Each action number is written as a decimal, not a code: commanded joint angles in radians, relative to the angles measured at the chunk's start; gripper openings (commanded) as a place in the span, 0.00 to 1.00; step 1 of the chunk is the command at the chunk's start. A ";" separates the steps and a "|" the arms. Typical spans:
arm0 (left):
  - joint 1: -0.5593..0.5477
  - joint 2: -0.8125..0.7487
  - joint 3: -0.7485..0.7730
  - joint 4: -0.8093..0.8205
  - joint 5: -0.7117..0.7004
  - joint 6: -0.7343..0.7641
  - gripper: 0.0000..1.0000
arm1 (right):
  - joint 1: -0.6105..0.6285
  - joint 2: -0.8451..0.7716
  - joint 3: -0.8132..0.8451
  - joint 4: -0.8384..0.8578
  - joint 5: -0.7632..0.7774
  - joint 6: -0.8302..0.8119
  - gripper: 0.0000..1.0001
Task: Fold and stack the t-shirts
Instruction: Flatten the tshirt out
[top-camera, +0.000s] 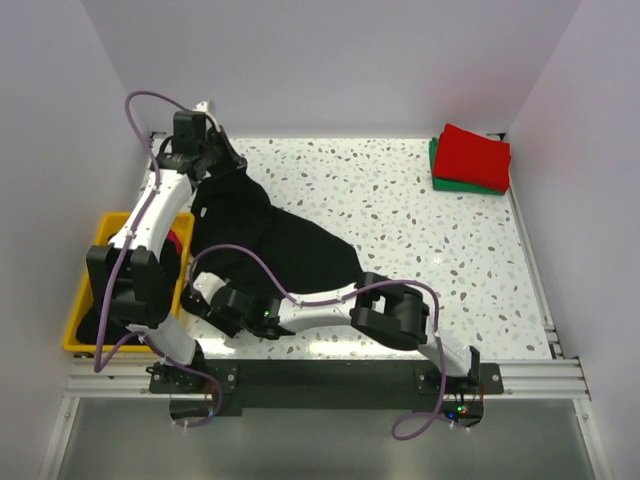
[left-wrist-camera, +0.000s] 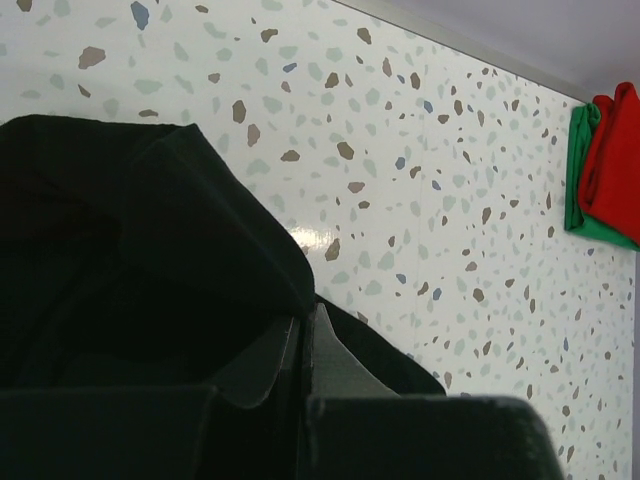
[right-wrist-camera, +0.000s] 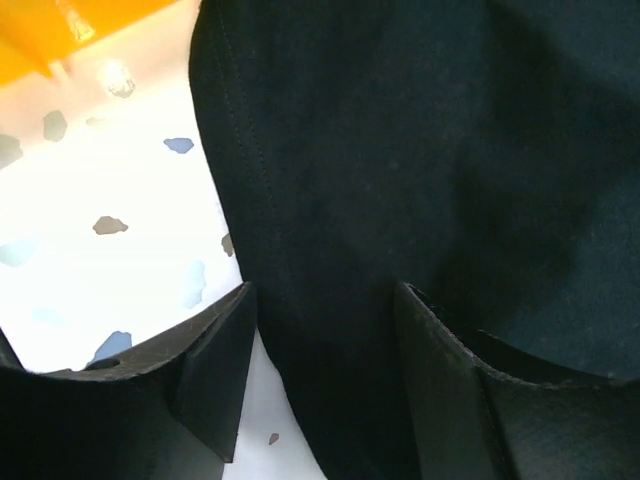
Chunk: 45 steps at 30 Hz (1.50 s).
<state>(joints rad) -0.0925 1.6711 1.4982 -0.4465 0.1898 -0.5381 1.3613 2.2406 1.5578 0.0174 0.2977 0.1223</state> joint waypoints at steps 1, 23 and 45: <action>0.013 -0.062 -0.013 0.052 0.036 0.023 0.00 | 0.005 0.037 0.025 -0.004 0.044 -0.009 0.58; 0.043 -0.163 -0.044 0.051 0.011 0.036 0.00 | -0.071 -0.645 -0.261 -0.197 0.239 0.056 0.00; 0.043 -0.740 0.091 -0.020 -0.223 -0.006 0.00 | -0.123 -1.528 -0.297 -0.481 0.529 0.043 0.00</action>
<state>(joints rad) -0.0582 0.9592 1.5181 -0.4839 0.0242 -0.5362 1.2324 0.7635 1.2129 -0.4324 0.7979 0.1623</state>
